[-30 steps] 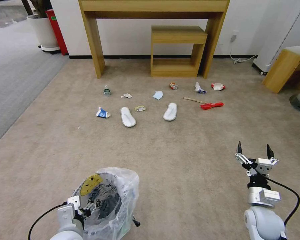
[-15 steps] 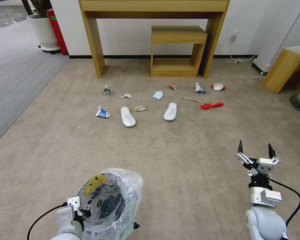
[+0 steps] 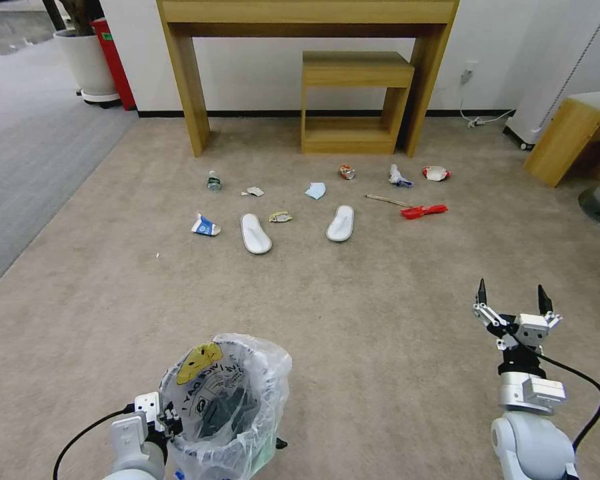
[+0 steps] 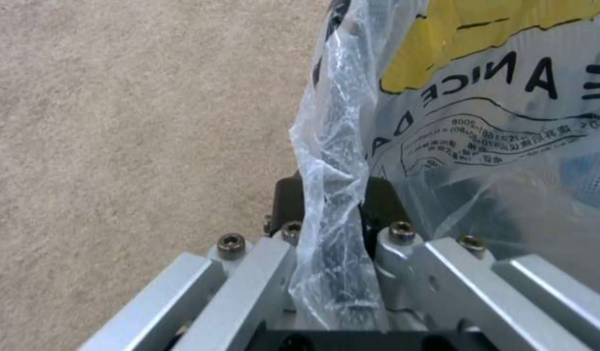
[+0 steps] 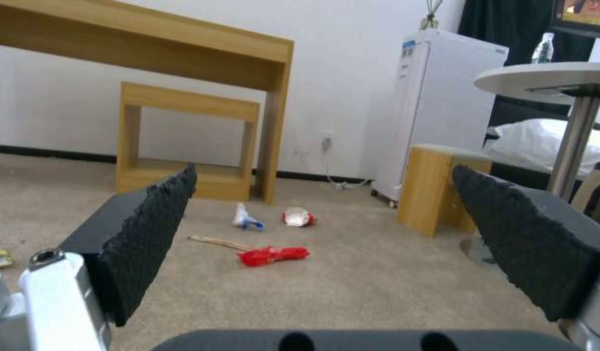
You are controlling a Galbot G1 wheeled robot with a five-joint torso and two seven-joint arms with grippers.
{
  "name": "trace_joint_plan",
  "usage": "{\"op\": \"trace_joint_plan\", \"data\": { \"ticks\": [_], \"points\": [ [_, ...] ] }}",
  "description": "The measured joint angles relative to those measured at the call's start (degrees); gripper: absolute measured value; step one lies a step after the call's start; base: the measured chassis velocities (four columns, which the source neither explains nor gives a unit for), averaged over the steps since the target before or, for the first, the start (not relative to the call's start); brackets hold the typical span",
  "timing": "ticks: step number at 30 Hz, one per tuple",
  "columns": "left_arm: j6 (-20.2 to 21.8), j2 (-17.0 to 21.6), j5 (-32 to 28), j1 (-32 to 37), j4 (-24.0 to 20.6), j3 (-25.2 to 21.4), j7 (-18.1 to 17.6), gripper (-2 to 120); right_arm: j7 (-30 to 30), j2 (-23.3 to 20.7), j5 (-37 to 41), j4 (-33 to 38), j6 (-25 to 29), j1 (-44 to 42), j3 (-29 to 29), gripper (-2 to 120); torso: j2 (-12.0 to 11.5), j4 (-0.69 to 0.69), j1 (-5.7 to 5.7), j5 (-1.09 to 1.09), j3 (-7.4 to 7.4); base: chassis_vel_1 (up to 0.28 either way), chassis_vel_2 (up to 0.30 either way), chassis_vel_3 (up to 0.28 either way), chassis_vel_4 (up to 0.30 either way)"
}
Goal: Pick up the trash bin and place the garbage on the floor into it.
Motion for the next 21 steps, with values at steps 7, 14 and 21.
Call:
{"op": "trace_joint_plan", "data": {
  "ticks": [7,14,21],
  "points": [
    [-0.73,-0.5,0.53,-0.74,0.82,-0.05,0.75,5,0.17,-0.11,-0.02,-0.38,-0.06,-0.01,-0.08,100,0.0,0.0,0.0,0.01,0.0,0.0,0.0,0.0,0.0],
    [-0.64,-1.23,-0.13,-1.15,0.25,-0.54,0.86,5,0.25,-0.5,0.18,-0.45,-0.51,0.01,-0.22,100,-0.01,-0.02,0.0,-0.06,0.01,0.0,0.0,0.0,0.0],
    [0.41,-1.65,-3.87,-1.93,-2.06,-1.76,-0.49,0,0.37,-0.92,0.24,-0.42,-0.65,-0.17,-0.18,100,-0.01,-0.01,0.0,-0.03,0.01,0.0,0.0,0.0,0.0]
  ]
}}
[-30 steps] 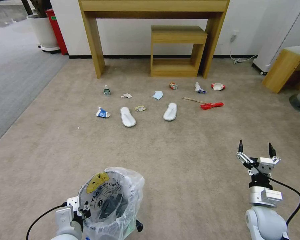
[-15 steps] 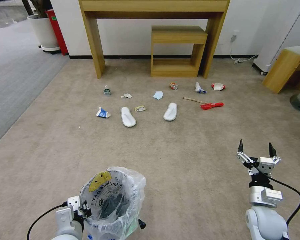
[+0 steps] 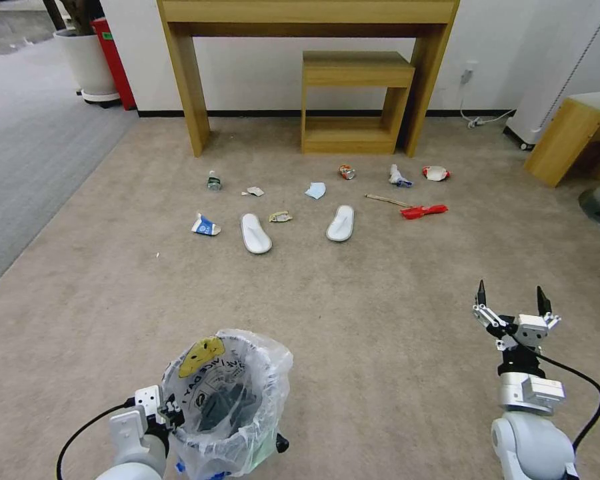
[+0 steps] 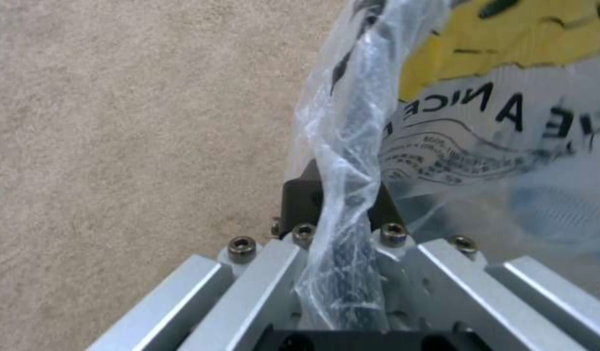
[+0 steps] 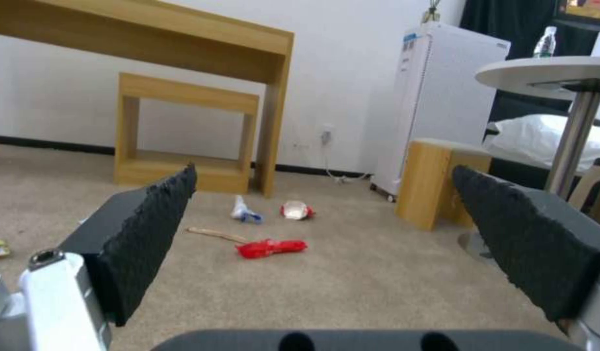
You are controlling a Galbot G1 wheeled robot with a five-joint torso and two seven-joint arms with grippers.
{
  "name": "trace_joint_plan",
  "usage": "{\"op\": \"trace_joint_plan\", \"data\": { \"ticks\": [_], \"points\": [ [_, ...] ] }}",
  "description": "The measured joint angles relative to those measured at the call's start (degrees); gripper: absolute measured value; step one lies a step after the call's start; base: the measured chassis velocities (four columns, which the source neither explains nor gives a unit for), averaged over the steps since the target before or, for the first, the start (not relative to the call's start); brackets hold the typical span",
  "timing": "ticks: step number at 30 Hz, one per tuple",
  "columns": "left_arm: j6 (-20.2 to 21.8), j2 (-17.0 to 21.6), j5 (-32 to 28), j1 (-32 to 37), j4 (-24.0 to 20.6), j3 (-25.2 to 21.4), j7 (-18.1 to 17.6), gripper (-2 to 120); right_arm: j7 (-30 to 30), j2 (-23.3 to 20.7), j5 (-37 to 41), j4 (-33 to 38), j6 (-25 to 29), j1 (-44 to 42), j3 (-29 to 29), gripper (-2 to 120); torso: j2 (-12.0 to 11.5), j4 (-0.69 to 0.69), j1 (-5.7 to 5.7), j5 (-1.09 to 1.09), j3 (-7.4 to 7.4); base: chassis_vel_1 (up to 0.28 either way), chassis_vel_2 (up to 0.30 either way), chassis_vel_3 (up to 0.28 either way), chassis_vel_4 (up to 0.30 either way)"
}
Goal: Pick up the trash bin and place the garbage on the floor into it.
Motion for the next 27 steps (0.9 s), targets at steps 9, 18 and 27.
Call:
{"op": "trace_joint_plan", "data": {
  "ticks": [9,18,27],
  "points": [
    [1.94,1.21,-6.71,-1.33,-3.81,-4.01,-2.14,0,0.01,-0.21,0.06,0.33,-0.01,-0.43,0.3,100,0.0,0.0,0.0,0.02,0.0,0.0,0.0,0.0,0.0],
    [3.19,2.22,-11.31,-1.69,-7.03,-6.93,-4.0,0,-0.2,-0.63,0.8,1.62,-1.1,-0.77,-0.41,100,0.0,0.0,0.0,0.02,0.0,0.0,0.0,0.0,0.0],
    [4.1,0.97,-16.94,-2.71,-8.96,-7.28,-6.98,0,-0.25,-1.62,1.4,2.89,-2.08,-1.57,-0.47,100,0.0,0.0,0.0,0.01,0.0,0.0,0.0,0.0,0.0]
  ]
}}
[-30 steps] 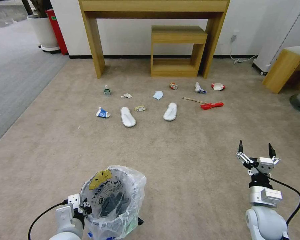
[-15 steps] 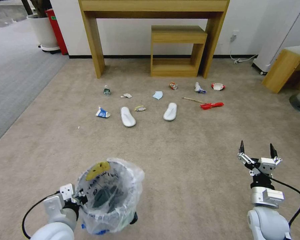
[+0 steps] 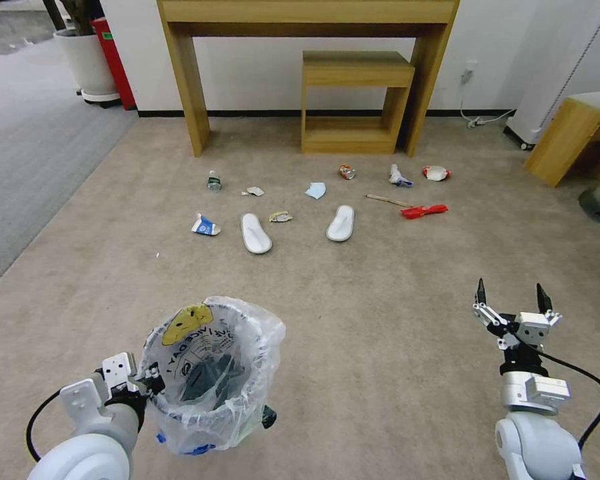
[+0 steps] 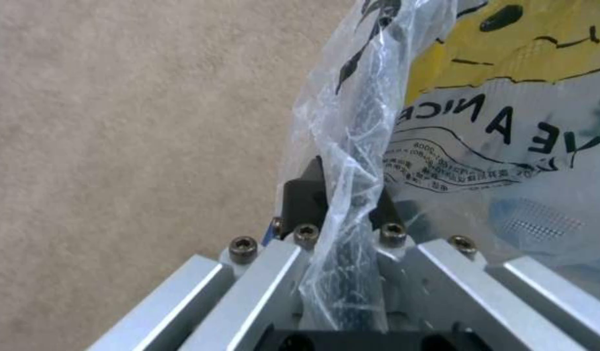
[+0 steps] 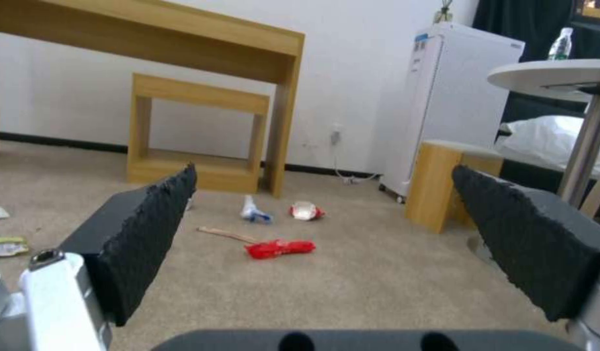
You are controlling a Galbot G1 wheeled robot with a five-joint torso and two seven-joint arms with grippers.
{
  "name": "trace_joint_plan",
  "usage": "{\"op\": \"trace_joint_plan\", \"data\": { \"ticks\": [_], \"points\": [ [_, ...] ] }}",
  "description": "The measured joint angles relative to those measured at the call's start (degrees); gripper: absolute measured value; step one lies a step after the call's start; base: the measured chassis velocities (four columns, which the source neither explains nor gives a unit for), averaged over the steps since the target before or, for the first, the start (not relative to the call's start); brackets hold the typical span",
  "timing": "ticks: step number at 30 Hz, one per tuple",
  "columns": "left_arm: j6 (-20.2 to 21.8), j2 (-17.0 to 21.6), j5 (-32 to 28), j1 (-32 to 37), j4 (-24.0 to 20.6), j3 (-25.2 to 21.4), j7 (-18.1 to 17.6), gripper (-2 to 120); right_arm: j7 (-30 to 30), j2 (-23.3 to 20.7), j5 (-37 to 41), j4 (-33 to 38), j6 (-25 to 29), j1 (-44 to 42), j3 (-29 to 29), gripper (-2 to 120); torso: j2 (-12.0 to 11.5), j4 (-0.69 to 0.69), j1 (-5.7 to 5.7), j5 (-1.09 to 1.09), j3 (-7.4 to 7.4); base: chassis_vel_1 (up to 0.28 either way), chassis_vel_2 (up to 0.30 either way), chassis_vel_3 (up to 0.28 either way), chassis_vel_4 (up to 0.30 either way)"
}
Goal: Pick up the trash bin and place the garbage on the floor into it.
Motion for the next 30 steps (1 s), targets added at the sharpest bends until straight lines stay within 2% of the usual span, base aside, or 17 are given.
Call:
{"op": "trace_joint_plan", "data": {
  "ticks": [13,17,30],
  "points": [
    [0.15,1.09,-1.0,-1.08,0.86,-0.77,-0.62,0,-0.51,-1.61,2.86,1.21,-0.29,-1.0,-0.15,100,0.01,0.0,0.0,0.0,0.0,0.0,0.0,0.0,0.0],
    [0.15,1.25,-0.94,-1.11,1.11,-0.63,-0.6,0,1.26,-1.66,3.75,1.49,-1.18,-1.07,-0.78,100,0.01,0.0,0.0,0.0,0.0,0.0,0.0,0.0,0.0],
    [0.15,1.45,-1.03,-0.75,0.71,-1.36,-0.53,0,3.61,-0.88,1.3,0.6,-1.71,0.31,-1.06,100,0.01,0.0,0.0,0.0,0.0,0.0,0.0,0.0,0.0]
  ]
}}
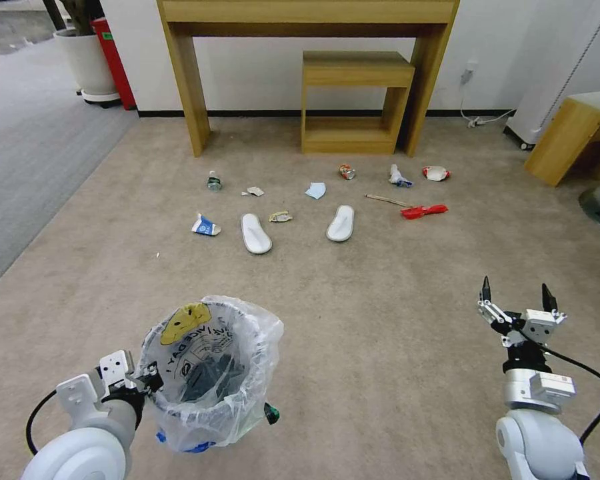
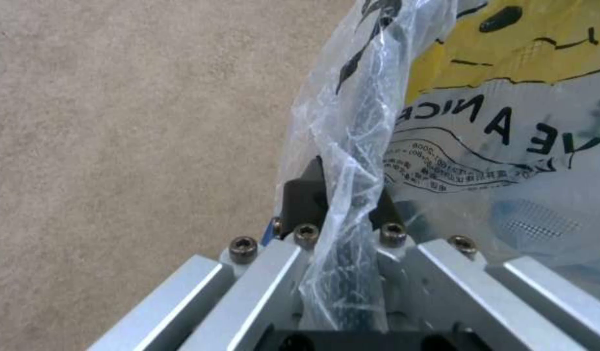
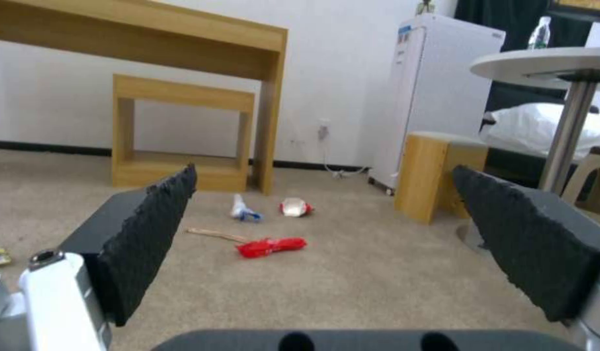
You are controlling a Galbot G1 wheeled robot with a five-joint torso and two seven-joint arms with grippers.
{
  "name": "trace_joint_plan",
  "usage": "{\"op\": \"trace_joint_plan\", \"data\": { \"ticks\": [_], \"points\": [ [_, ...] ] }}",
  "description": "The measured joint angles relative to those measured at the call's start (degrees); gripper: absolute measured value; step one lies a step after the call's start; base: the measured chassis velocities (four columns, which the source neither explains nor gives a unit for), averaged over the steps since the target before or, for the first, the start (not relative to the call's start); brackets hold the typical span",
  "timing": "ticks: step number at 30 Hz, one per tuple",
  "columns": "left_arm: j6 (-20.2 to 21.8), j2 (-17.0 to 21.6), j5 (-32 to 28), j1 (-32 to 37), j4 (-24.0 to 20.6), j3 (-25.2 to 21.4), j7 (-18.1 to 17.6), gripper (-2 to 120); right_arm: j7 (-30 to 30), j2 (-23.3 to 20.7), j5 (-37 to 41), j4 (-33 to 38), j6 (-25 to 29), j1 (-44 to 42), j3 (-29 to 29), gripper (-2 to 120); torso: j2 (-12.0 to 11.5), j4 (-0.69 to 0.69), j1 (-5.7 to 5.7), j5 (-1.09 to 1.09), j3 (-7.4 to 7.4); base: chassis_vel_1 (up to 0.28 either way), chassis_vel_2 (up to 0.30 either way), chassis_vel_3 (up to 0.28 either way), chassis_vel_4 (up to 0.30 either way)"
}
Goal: Pick up the trash bin and place the garbage on the floor into it.
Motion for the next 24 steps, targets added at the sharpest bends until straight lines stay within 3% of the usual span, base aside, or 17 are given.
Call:
{"op": "trace_joint_plan", "data": {
  "ticks": [24],
  "points": [
    [0.24,1.33,-1.97,-0.21,-2.13,-1.7,-0.49,0,0.63,0.3,-0.75,-0.42,0.12,0.42,0.19,100,0.0,0.0,0.0,0.0,0.0,0.0,0.0,0.0,0.0]
  ]
}}
